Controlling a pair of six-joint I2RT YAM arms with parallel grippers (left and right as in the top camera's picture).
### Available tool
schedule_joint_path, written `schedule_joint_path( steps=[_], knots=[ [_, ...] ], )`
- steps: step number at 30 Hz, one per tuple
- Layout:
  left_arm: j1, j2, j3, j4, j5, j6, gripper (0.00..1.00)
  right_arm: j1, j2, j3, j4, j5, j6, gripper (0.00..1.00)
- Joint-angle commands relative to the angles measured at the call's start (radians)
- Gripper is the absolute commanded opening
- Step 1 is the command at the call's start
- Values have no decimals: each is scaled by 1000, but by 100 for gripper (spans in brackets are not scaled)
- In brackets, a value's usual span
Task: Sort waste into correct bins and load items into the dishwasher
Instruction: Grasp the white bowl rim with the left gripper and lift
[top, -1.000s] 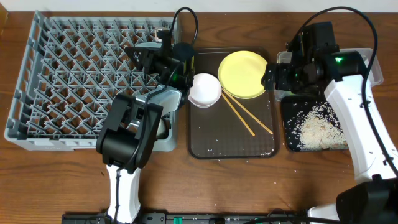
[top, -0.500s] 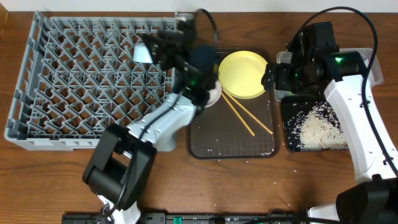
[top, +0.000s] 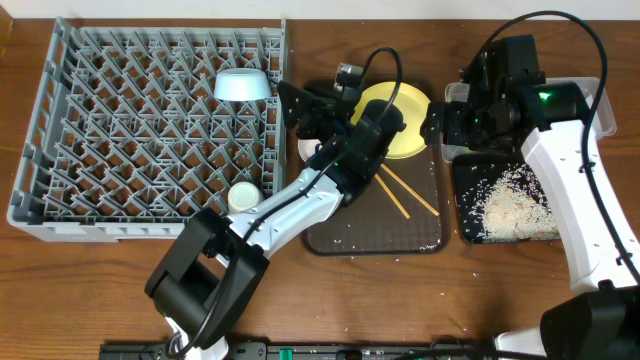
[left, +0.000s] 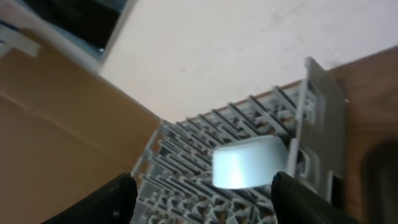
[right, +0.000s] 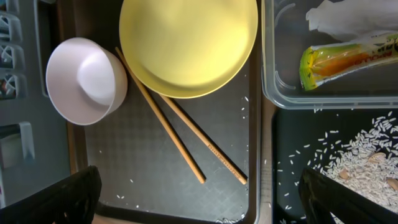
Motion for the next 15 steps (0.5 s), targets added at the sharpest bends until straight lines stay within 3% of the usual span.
schedule_joint_path(
  steps=[1, 8, 15],
  knots=[
    [0, -44, 9, -77, 115, -192, 71, 2, -13, 12, -1, 2, 12, 99],
    [37, -195, 9, -359, 528, -502, 71, 2, -13, 12, -1, 2, 12, 99],
    [145, -258, 9, -580, 965, -893, 67, 2, -13, 12, -1, 2, 12, 99]
  ],
)
